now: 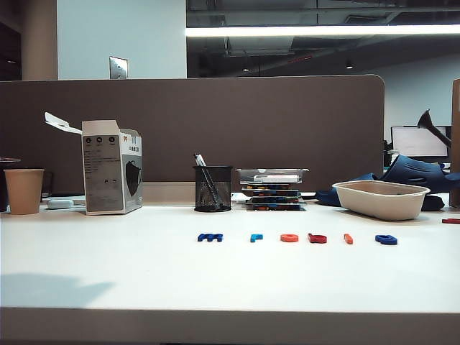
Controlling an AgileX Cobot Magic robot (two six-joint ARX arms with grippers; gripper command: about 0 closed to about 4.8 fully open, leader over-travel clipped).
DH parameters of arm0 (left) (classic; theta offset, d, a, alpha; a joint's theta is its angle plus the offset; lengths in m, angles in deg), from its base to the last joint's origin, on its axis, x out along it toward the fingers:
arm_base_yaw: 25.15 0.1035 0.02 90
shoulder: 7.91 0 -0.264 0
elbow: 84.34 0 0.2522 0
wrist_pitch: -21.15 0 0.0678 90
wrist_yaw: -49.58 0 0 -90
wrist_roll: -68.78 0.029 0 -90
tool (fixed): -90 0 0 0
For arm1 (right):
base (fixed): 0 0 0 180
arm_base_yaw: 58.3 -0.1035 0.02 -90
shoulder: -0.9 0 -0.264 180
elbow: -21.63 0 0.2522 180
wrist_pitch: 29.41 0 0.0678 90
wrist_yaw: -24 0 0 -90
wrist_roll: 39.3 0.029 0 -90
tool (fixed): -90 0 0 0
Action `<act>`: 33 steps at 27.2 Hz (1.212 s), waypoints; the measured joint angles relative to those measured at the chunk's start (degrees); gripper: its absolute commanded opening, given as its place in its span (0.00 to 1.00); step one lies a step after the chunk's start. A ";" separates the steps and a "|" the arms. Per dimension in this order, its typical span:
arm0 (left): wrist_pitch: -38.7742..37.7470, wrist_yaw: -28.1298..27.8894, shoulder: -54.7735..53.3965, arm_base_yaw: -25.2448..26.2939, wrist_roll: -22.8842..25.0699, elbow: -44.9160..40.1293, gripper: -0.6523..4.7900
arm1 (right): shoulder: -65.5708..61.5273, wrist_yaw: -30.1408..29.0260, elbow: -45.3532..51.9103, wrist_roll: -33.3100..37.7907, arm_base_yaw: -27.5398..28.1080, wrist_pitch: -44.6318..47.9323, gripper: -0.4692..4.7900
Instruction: Select the appropriate letters from the row of letter magnets placed on the table to arrange into the word "big".
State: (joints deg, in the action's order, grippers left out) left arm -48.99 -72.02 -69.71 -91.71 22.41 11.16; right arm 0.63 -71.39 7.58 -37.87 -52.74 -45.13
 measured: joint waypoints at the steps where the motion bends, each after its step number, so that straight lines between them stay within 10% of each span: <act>1: 0.04 0.00 0.00 0.00 0.00 0.09 0.11 | 0.00 0.02 0.00 -0.02 0.00 0.00 0.09; 16: 0.07 -0.02 0.00 0.00 0.00 0.09 0.11 | 0.00 0.07 -2.10 0.04 -0.11 -1.22 0.09; 33: 0.07 -0.02 -0.02 0.00 0.00 0.09 0.11 | -28.85 2.56 -43.39 3.67 -0.68 -29.18 0.09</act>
State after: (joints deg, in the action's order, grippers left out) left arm -48.93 -72.04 -69.74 -91.71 22.41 11.24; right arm -28.22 -68.83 -35.81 -34.20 -53.42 -74.31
